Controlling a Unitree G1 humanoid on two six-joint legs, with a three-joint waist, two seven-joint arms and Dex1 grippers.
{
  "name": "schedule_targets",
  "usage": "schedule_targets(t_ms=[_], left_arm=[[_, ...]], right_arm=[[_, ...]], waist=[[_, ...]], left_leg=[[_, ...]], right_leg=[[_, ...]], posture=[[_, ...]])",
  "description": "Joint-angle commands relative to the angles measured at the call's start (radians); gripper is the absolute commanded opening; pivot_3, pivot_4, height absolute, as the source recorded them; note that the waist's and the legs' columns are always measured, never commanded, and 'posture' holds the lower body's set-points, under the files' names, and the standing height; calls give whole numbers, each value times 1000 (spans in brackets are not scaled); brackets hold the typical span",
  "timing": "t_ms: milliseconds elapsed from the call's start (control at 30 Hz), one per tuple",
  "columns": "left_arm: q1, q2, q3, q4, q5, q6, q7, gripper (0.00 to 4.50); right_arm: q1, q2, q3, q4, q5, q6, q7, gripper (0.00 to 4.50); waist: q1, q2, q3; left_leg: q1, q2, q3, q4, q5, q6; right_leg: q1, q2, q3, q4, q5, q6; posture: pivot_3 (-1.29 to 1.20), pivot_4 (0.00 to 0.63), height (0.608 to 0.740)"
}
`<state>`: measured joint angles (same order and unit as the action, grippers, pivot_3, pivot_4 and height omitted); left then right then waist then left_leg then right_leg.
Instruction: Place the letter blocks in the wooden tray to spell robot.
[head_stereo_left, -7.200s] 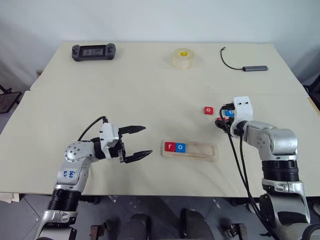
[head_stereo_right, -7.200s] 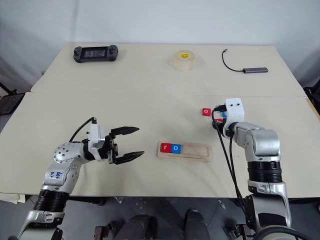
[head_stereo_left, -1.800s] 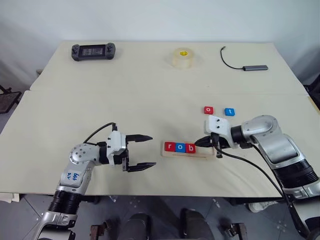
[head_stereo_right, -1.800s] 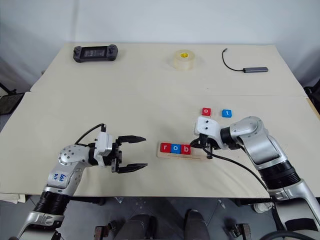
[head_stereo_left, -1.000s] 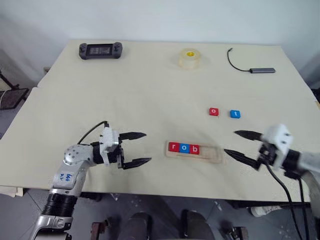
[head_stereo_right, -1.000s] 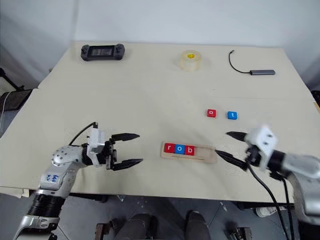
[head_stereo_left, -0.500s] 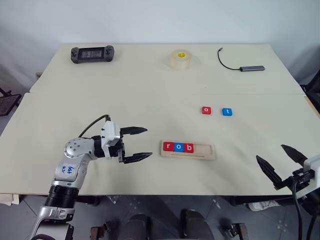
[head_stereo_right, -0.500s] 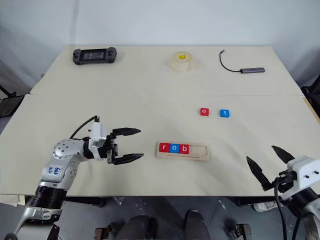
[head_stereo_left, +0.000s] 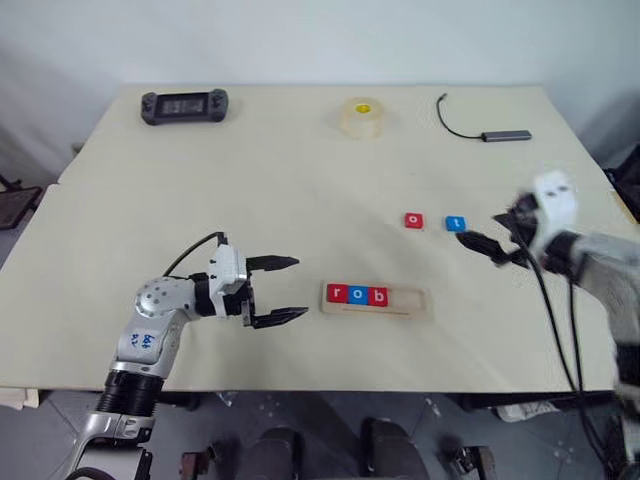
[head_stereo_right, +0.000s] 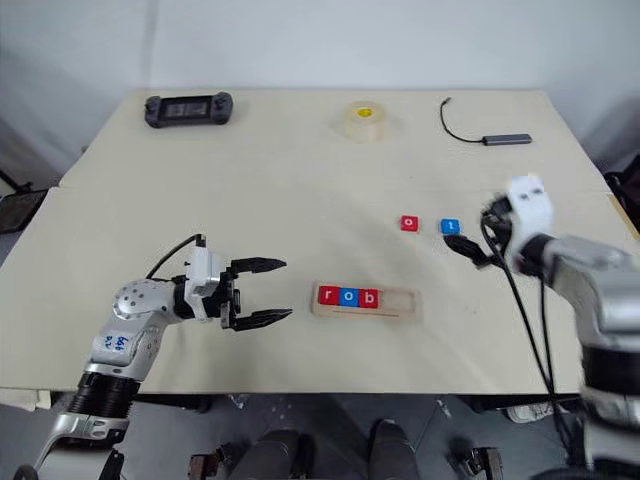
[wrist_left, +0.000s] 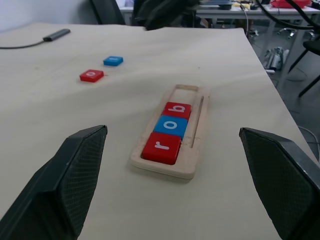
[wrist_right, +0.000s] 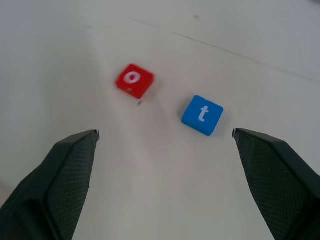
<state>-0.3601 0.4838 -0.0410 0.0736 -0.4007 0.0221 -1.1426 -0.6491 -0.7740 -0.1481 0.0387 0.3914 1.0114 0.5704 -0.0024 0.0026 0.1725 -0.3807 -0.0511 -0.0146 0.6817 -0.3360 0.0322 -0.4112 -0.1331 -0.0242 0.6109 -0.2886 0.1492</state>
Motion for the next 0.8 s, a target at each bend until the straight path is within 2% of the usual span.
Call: schedule_targets(t_ms=[33,100,567,800], left_arm=[[9,1,0,-47,3,-9,11,4500],[17,0,2,-55,3,-10,19,4500],[40,1,3,-71,3,-15,47,4500],[36,1,1,-70,4,-16,50,4500]], right_arm=[[-86,6,59,117,-57,8,-23,4476],[-112,11,88,165,-85,-12,-26,4476],[-140,77,92,159,-102,-14,-43,4476],[-204,205,64,187,-118,9,-157,4476]], waist=[[2,0,0],[7,0,0],[1,0,0],[-5,0,0]], left_leg=[[-2,1,-1,0,0,0],[-7,0,-4,1,0,0],[-8,-3,-4,2,-1,2],[-7,-1,-3,2,0,1]], right_leg=[[0,0,-1,1,0,0],[-3,0,-3,1,0,0],[-3,-1,-10,1,0,1],[-3,0,-10,2,0,1]], posture=[[0,150,740],[0,150,740],[0,150,740],[0,150,740]])
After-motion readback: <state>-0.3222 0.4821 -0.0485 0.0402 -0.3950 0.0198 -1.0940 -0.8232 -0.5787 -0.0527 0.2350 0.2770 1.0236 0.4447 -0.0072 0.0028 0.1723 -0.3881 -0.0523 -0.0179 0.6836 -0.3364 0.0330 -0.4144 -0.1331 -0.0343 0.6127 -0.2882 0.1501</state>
